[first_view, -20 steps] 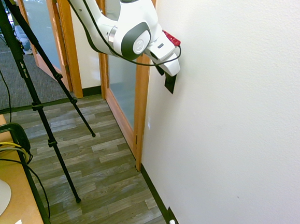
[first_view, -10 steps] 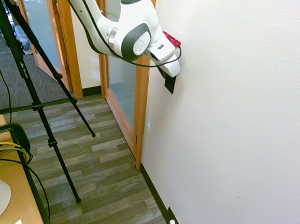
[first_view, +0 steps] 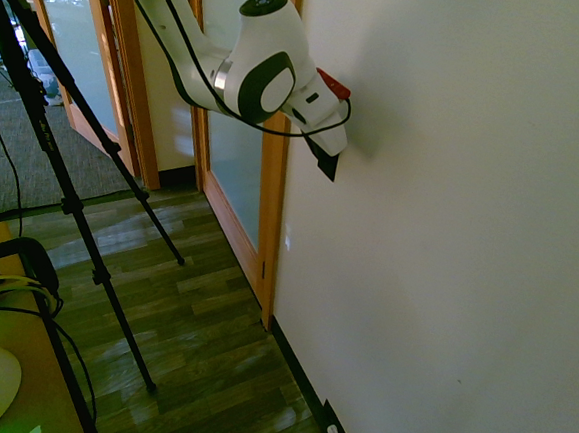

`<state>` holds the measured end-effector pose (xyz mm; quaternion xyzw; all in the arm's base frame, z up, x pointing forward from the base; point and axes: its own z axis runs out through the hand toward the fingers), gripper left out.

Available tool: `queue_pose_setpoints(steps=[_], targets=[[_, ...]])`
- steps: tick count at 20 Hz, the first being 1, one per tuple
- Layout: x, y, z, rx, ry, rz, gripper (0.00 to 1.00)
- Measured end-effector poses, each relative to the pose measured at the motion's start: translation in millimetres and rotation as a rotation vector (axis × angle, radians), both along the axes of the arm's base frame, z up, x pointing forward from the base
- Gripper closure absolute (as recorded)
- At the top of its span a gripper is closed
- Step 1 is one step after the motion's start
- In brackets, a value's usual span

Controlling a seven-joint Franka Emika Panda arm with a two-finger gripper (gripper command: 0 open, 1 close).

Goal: Turn off the light

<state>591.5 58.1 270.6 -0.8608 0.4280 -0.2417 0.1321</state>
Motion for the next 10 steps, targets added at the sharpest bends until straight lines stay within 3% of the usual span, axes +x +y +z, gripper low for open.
queue_pose_setpoints(steps=[1, 10], targets=[[0.8, -0.1, -0.7, 0.003, 0.000, 0.000, 0.00], [-4.1, -2.5, -5.2, 0.019, -0.039, 0.005, 0.00]])
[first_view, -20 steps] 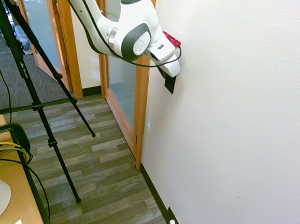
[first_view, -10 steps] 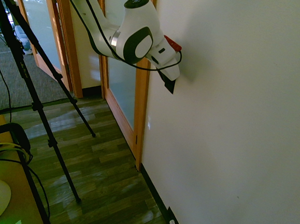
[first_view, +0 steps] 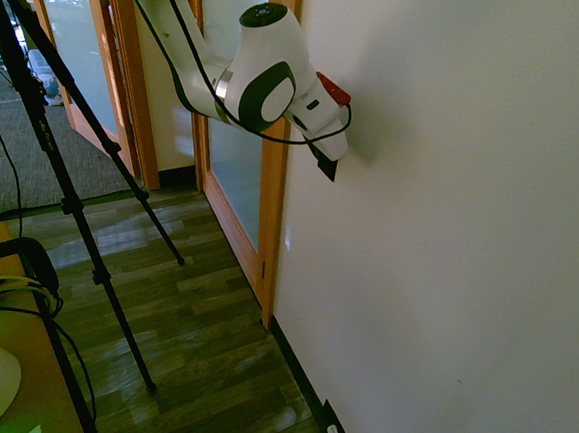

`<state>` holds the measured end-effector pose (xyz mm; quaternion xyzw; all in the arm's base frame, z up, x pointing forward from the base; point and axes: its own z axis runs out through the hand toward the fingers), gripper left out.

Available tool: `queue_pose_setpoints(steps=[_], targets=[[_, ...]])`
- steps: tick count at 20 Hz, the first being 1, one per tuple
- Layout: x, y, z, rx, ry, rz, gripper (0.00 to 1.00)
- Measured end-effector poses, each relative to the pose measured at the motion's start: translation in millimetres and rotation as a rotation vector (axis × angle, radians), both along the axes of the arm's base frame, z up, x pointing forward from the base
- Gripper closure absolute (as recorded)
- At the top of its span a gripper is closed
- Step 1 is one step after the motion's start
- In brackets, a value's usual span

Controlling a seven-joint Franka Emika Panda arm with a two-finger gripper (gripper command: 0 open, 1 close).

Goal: Turn off the light

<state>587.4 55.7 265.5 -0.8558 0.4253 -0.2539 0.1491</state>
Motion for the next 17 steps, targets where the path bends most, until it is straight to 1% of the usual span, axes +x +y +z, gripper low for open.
queue_pose_setpoints(steps=[9, 14, 17], targets=[[-4.8, 8.5, -14.1, 0.026, -0.046, 0.016, 0.00], [-16.0, 9.7, -35.7, 0.071, -0.056, -0.010, 0.00], [-25.7, 6.0, -42.3, 0.082, -0.080, -0.024, 0.00]])
